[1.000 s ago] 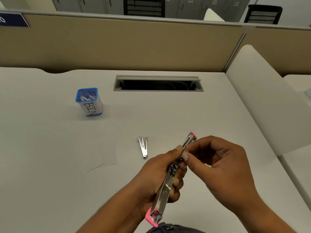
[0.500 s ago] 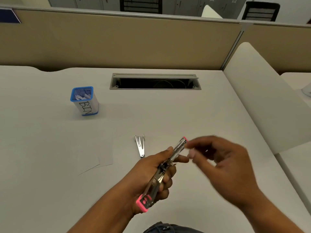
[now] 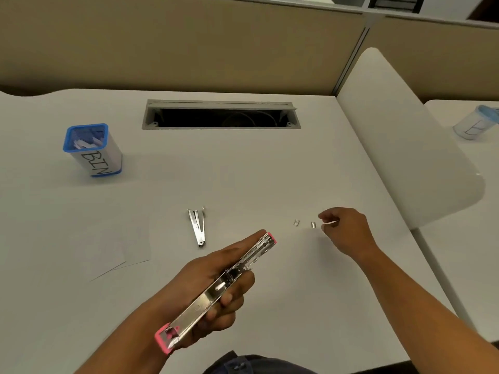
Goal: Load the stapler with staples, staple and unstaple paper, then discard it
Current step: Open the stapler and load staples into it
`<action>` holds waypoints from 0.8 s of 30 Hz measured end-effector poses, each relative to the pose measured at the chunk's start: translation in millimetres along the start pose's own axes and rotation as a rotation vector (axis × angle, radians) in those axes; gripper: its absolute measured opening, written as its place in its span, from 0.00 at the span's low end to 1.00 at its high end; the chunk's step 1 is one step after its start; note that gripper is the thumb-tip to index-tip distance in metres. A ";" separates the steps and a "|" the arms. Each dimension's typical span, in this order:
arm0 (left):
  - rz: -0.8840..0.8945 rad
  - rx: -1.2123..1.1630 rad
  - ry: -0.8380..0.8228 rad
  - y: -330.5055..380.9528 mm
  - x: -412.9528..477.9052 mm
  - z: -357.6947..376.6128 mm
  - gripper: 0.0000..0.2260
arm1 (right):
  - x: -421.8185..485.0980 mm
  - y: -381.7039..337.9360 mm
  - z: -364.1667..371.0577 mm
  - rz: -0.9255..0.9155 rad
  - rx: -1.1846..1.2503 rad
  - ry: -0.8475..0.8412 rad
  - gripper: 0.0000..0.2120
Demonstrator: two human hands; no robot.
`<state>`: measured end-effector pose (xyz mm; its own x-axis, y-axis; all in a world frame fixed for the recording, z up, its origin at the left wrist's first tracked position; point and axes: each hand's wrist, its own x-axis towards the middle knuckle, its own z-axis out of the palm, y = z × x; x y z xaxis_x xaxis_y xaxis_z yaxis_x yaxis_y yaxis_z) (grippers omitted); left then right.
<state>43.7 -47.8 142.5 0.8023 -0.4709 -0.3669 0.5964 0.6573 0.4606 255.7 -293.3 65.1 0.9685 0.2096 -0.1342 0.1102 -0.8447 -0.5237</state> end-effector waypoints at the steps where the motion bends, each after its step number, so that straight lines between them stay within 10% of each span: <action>1: -0.014 -0.040 -0.042 0.0 1.2 -0.5 0.21 | 1.7 1.1 4.3 -0.001 -0.011 -0.013 0.11; 16: -0.017 -0.166 -0.203 1.5 4.7 -3.8 0.26 | 19.4 -2.8 22.5 -0.089 -0.261 -0.096 0.09; 24: 0.003 -0.175 -0.185 5.8 1.7 -5.9 0.22 | -9.4 -38.2 -3.8 0.130 0.566 -0.191 0.07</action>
<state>48.4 -41.3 139.7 0.8045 -0.5578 -0.2042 0.5936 0.7431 0.3090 243.3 -264.9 89.6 0.9030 0.2515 -0.3483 -0.1926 -0.4877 -0.8515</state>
